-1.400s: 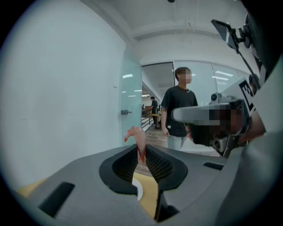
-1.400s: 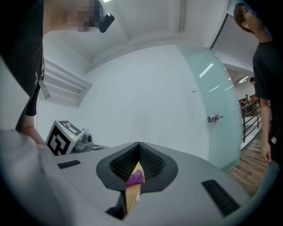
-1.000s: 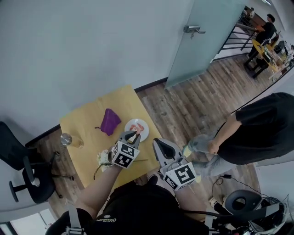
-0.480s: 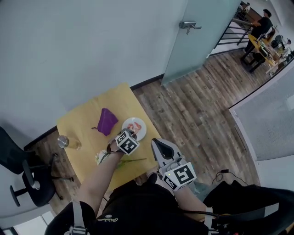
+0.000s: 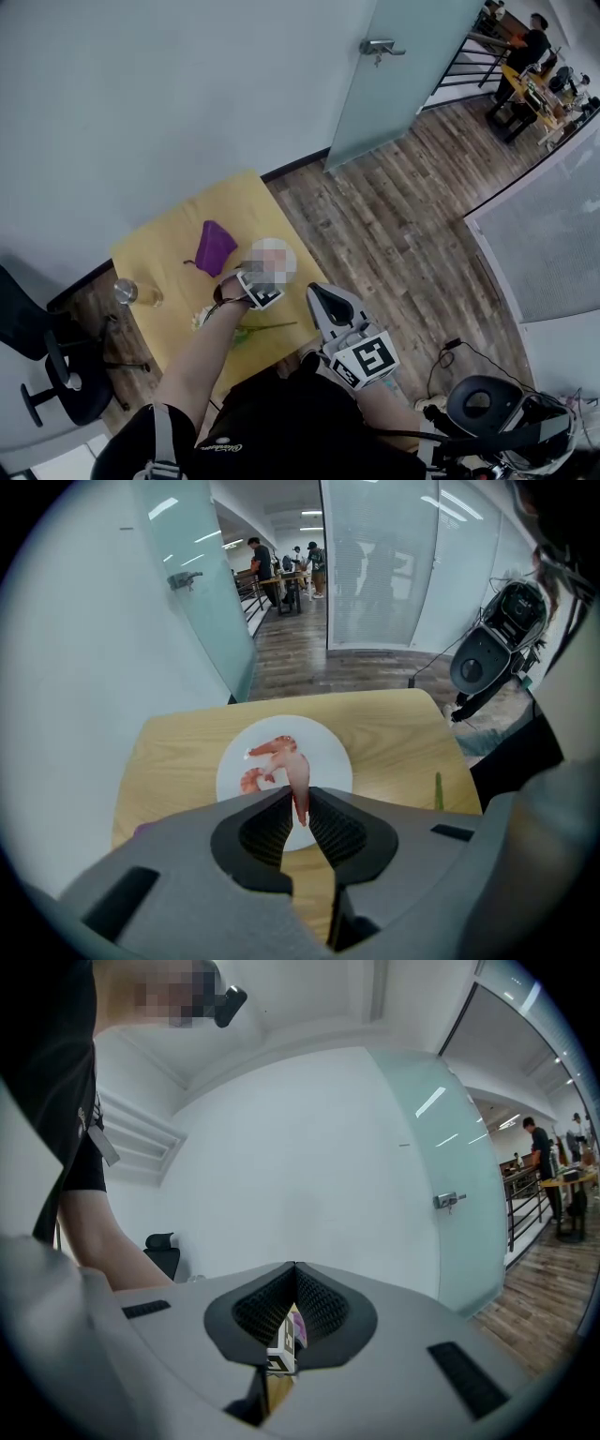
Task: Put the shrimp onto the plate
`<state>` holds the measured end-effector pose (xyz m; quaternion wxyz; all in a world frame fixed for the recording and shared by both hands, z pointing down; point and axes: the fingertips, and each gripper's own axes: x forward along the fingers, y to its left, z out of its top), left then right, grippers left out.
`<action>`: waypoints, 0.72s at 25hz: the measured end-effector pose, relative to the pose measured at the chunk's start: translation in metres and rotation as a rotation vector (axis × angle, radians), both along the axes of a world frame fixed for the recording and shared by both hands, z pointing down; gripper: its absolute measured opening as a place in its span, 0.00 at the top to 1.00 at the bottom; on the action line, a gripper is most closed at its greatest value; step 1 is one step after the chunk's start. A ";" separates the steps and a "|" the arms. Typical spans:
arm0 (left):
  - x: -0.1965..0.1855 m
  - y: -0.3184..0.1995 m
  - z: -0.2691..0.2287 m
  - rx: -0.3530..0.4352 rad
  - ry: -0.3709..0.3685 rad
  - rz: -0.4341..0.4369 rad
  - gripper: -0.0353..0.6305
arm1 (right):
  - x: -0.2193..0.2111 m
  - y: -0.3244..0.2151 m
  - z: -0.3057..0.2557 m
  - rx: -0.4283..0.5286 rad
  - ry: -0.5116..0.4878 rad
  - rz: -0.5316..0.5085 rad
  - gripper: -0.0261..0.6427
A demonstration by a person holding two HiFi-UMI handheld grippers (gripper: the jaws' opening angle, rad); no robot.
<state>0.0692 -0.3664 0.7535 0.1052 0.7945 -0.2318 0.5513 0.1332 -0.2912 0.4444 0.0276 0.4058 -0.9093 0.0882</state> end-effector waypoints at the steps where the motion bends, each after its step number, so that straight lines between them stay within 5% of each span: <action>1: 0.000 -0.001 0.002 0.001 -0.009 0.008 0.86 | 0.000 0.000 0.000 -0.002 0.001 0.000 0.96; 11: 0.000 0.003 0.022 0.054 -0.156 0.171 0.86 | 0.007 0.000 0.006 -0.022 0.013 0.015 0.96; 18: 0.001 0.002 0.025 0.052 -0.160 0.180 0.86 | 0.009 -0.002 0.007 -0.030 0.013 0.020 0.96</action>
